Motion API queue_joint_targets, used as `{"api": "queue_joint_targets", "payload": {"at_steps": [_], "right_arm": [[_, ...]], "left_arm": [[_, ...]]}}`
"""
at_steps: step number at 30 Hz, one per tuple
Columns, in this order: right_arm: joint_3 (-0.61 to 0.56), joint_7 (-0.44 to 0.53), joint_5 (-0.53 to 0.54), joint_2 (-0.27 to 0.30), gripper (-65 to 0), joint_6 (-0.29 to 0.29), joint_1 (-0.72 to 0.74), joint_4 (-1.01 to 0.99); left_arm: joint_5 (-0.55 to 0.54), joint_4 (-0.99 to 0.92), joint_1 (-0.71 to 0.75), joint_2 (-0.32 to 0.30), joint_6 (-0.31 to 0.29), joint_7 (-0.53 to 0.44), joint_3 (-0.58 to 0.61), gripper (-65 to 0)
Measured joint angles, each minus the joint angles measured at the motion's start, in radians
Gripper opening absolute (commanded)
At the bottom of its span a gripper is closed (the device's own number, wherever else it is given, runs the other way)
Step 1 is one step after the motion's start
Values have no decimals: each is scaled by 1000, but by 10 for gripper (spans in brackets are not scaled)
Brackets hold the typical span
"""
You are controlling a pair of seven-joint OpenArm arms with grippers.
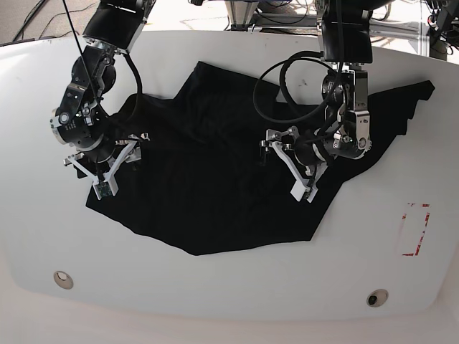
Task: Layout the t-shirt on the table in an organized manner, then fold the t-shirt properly
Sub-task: 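Grasp the t-shirt fabric near its middle with the left gripper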
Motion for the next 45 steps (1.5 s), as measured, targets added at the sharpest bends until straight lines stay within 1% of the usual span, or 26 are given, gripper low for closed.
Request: {"api": "queue_joint_targets", "payload": {"at_steps": [4,8,14,15,16,17,19,20,21,23,24,25,27,32,38,41,43,45], "right_arm": [[0,0,-1,0,-225,0,0,0],[0,0,-1,1,-225,0,0,0],[0,0,0,0,-225,0,0,0],[0,0,0,1,-225,0,0,0],[0,0,0,1,-227,0,0,0],[0,0,0,1,-227,0,0,0],[0,0,0,0,-227,0,0,0],[0,0,0,0,-227,0,0,0],[0,0,0,0,-227,0,0,0],[0,0,0,0,-227,0,0,0],[0,0,0,0,-227,0,0,0],[0,0,0,1,-227,0,0,0],[0,0,0,0,-227,0,0,0],[0,0,0,0,-227,0,0,0],[0,0,0,0,-227,0,1,0],[0,1,0,0,-227,-1,3,0],[0,1,0,0,-227,-1,3,0],[1,0,-1,2,-227,-1,2,-1]], "left_arm": [[1,-16,-11,22,-1,-33,6,-192],[17,-83,-23,36,0,-56,35,-192],[21,-120,-19,39,0,-84,103,-193],[20,-120,-20,39,0,-95,106,-203],[19,-120,-22,39,0,-106,119,-233],[19,-120,-24,39,0,-111,128,-246],[16,-120,-25,42,0,-115,133,-328],[16,-120,-25,42,0,-118,133,-379],[16,-120,-25,42,0,-120,132,-414],[18,-120,-24,41,0,-120,130,-514],[20,-120,-23,41,0,-122,130,-543],[20,-120,-22,41,0,-128,129,-592],[21,-120,-21,41,0,-135,127,-650],[64,-113,-19,41,0,-134,127,-650],[68,-23,1,35,0,-124,122,-650],[62,54,20,27,-1,-77,93,-650],[50,108,38,16,-8,-44,54,-650],[62,154,57,9,-5,-15,16,-650]]}}
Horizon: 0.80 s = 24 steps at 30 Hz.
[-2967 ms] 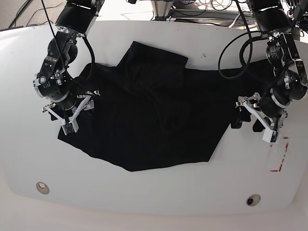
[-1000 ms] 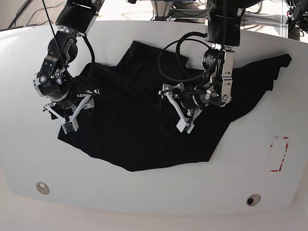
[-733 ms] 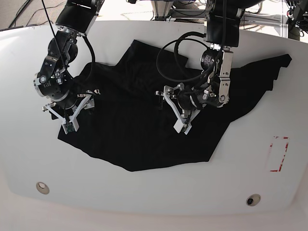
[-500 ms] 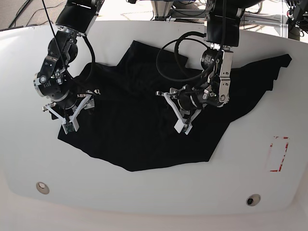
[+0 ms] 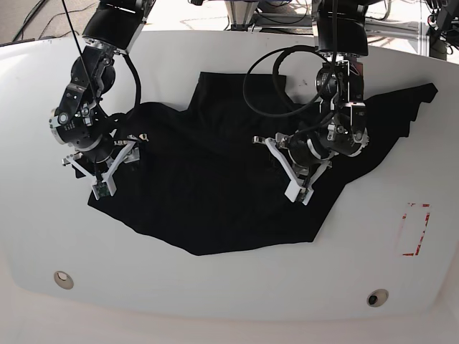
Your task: Layout the t-shirt on the table in an organized manner, then fold the t-shirt properly
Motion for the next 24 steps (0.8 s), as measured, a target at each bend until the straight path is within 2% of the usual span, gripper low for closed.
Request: {"api": "queue_joint_targets", "payload": {"at_steps": [5,10,15,19,24], "right_arm": [[1,3,3,1,-227,0,4,-13],[0,4,0,5,-227,0,5,-30],[3,27,-7,4,-227,-1,14,-30],[1,33,1,1,-220,-1,19,-42],[0,40,-3,-1,-219,-3,37,-111]], "left_arm": [[9,148,69,-41,3,82,-60,-650],[-84,251,131,-81,-3,147,-138,-650],[-216,270,212,-137,-3,150,-243,-650],[-253,268,282,-188,0,164,-321,-650],[-331,268,318,-211,0,163,-369,-650]]}}
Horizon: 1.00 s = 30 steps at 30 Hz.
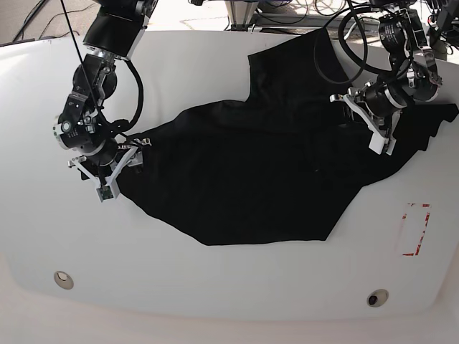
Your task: Layout the t-shirt on the table in an organized manner, then fold the t-shirt properly
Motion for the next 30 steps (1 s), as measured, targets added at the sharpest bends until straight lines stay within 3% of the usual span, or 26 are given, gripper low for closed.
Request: {"api": "queue_joint_targets", "payload": {"at_steps": [12,24,30], "right_arm": [[164,98,-11,12,-219,-3,78,-274],[166,229,8,104,-219,3,207,-562],[170,301,14,120,-219,2,203,-644]], "left_arm": [[-32,1,50,-34,0,-5,-40,-650],[-55,1,74,-51,0,-8,-43,-650],[-53,1,82,-52,0,-7,-43,-650]]}}
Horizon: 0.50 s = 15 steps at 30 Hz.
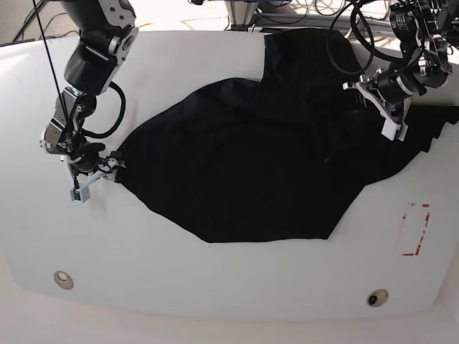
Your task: Layout the t-shirt on the table in an organized manner, then fold the t-shirt properly
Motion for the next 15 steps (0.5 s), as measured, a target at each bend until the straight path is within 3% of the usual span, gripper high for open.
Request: {"api": "queue_joint_targets", "payload": {"at_steps": [15], "right_arm": [[-2,55,16,-20,-227,0,-24,-2]], "left_arm": [[0,0,-6,-10,0,0,0,-650]]}}
